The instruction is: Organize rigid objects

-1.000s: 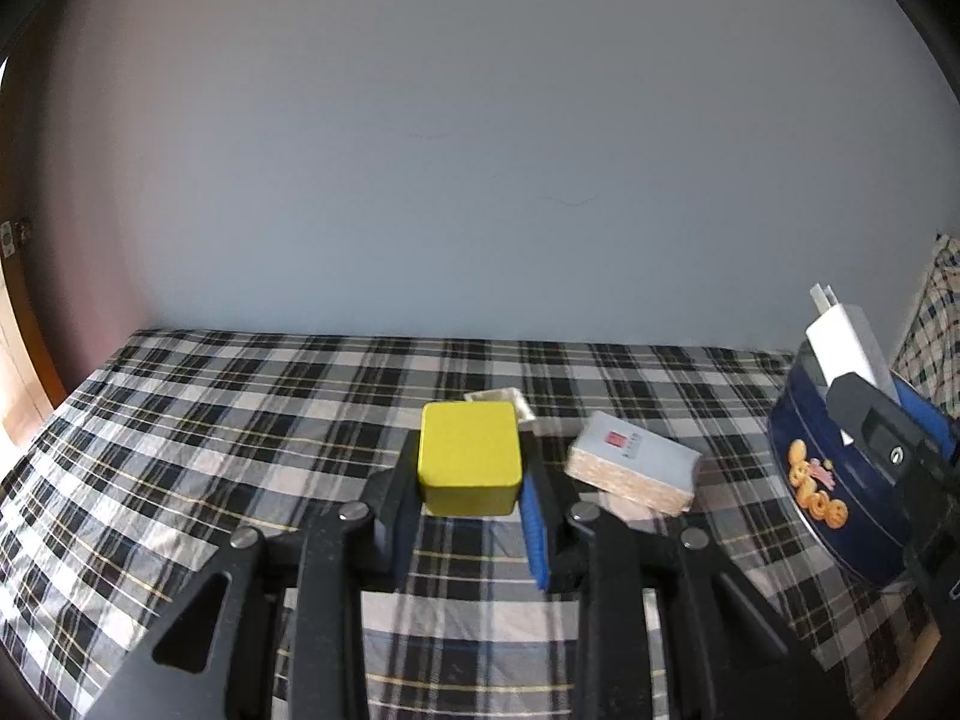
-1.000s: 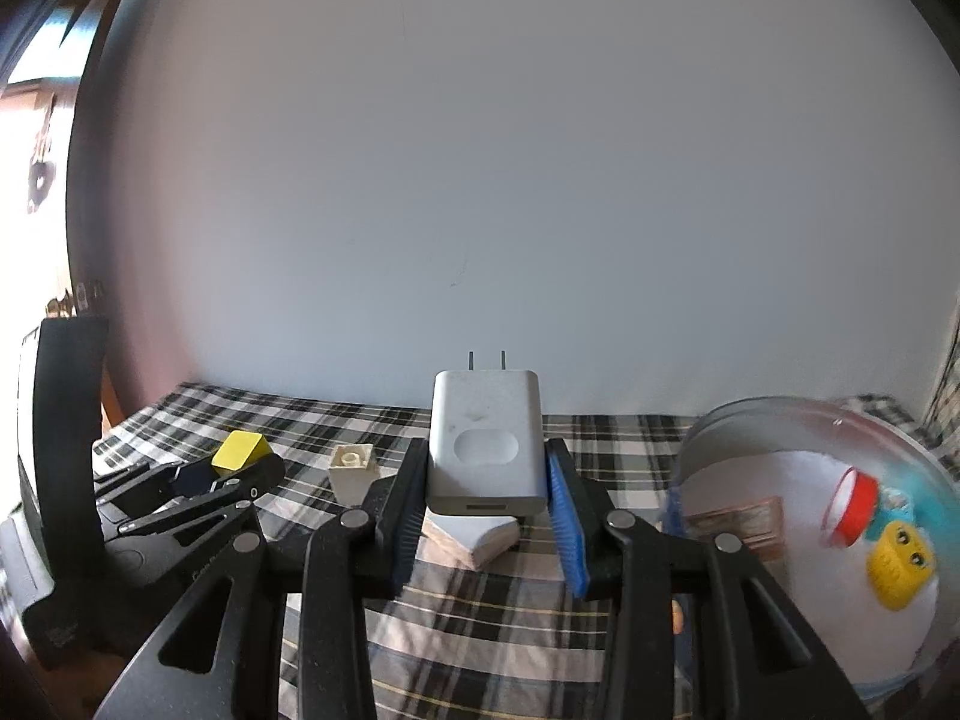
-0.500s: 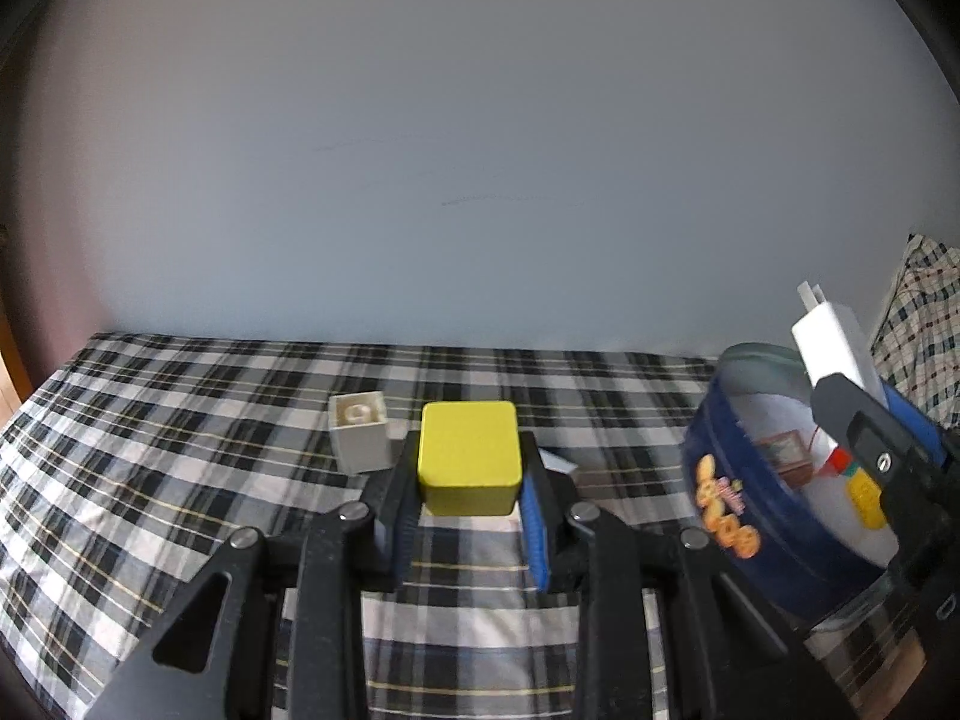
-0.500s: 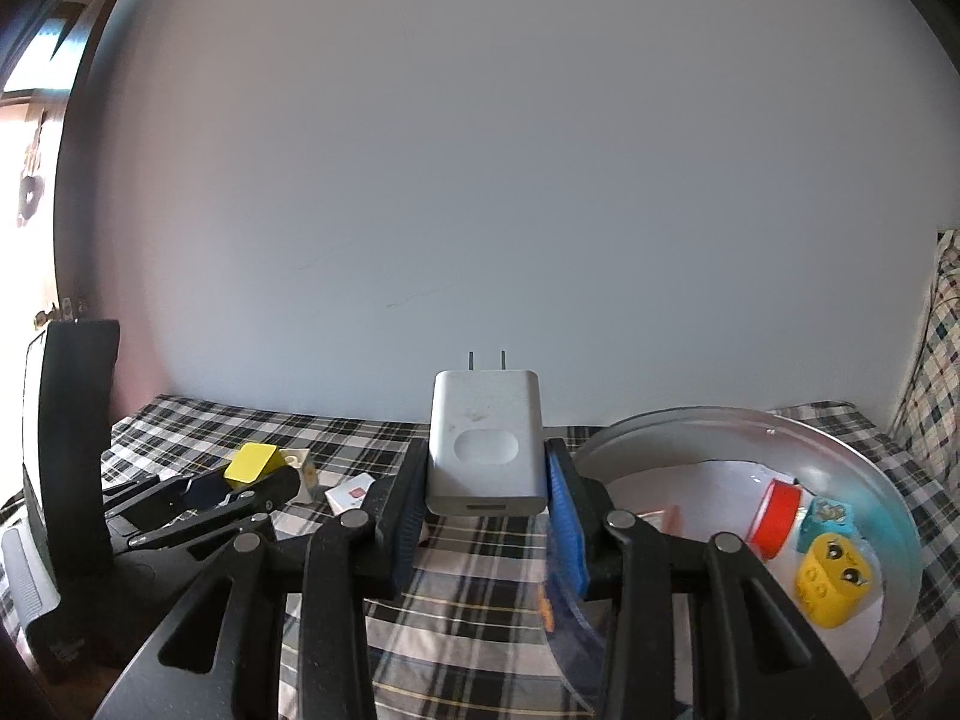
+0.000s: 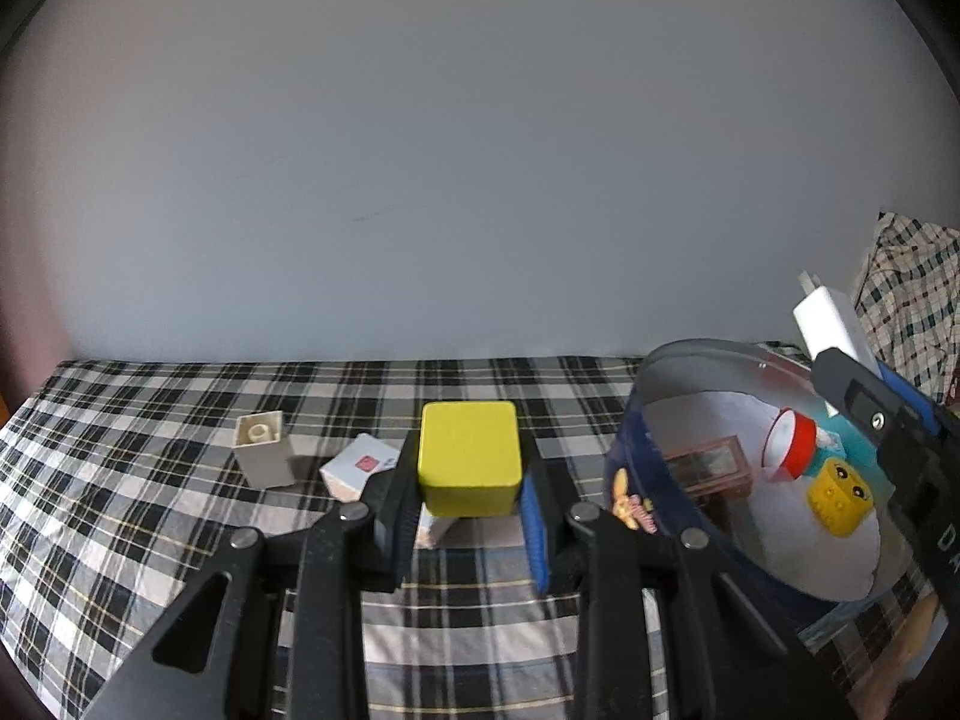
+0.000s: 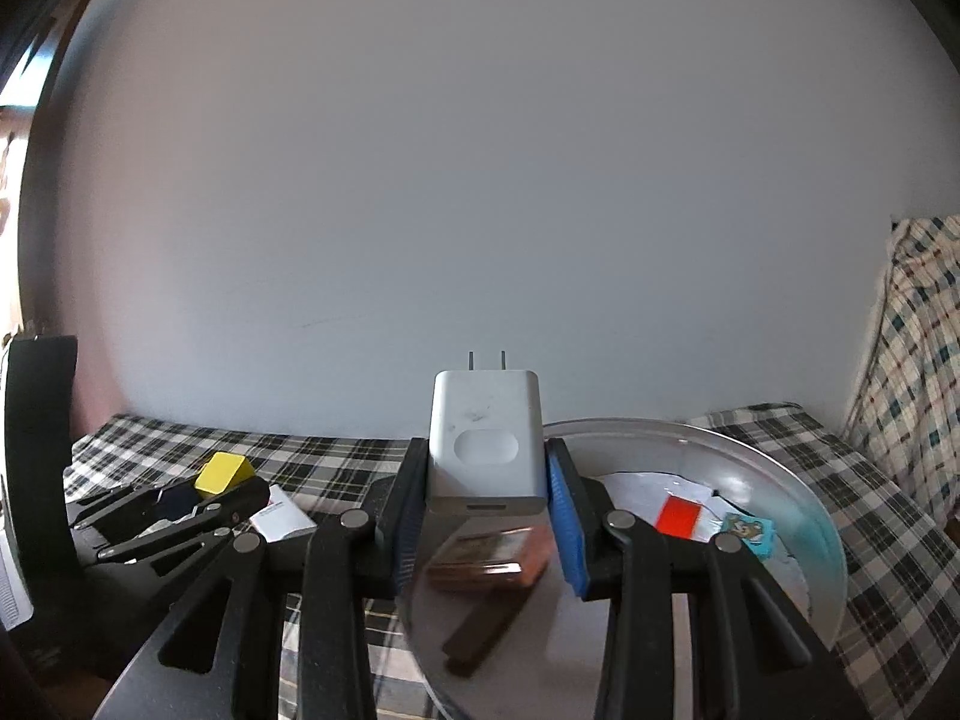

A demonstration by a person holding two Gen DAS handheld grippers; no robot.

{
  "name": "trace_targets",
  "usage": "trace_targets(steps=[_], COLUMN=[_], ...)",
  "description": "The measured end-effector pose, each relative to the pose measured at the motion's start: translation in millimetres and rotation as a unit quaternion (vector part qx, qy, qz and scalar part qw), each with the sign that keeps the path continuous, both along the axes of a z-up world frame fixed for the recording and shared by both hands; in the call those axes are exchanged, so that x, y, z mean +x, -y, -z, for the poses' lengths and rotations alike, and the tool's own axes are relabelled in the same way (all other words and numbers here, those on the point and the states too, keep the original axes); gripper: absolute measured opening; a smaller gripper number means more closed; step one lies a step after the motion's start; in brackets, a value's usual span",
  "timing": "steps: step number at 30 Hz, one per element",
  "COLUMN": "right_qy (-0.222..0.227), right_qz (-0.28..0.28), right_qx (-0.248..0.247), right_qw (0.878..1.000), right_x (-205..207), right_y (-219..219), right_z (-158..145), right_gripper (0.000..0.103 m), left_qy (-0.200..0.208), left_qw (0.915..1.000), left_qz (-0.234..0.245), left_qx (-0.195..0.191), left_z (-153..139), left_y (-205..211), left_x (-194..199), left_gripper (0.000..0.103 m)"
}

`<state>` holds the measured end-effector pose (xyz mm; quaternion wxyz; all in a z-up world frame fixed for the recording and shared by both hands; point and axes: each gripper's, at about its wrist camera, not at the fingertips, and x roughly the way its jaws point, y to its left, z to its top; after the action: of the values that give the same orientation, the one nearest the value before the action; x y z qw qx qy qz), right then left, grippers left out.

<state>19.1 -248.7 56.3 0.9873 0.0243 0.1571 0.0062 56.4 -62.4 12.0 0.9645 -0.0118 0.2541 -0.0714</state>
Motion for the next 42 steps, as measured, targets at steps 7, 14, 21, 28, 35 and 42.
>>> trace_targets(steps=[7,14,21,28,35,42], right_qy=[0.005,0.010,0.012,0.012,0.011,0.000], right_qz=[0.016,0.028,0.048,0.071,0.093,0.115], right_qx=[0.004,0.001,0.001,-0.001,-0.003,-0.018], right_qw=[1.000,1.000,0.999,0.997,0.996,0.993], right_x=[-0.8,-4.0,-4.2,-6.2,-2.7,4.6], right_y=[13.4,23.4,42.4,58.2,79.0,98.5], right_z=[-2.5,-5.5,-7.4,-10.9,-11.1,-4.5], right_gripper=[0.041,0.041,0.041,0.041,0.041,0.041], left_qy=[0.005,0.008,0.011,0.013,0.012,0.007], left_qw=[0.9999,0.9995,0.9988,0.9978,0.9966,0.9954], left_qz=[0.014,0.030,0.047,0.064,0.081,0.095], left_qx=[-0.001,0.002,0.001,0.004,0.006,0.007], left_z=[-4.5,-7.4,-12.2,-12.0,-12.6,-11.1], left_y=[19.7,41.2,64.3,87.2,108.3,127.9], left_x=[1.7,3.6,6.8,8.0,7.7,8.2], left_gripper=[0.027,0.027,0.027,0.027,0.027,0.027])
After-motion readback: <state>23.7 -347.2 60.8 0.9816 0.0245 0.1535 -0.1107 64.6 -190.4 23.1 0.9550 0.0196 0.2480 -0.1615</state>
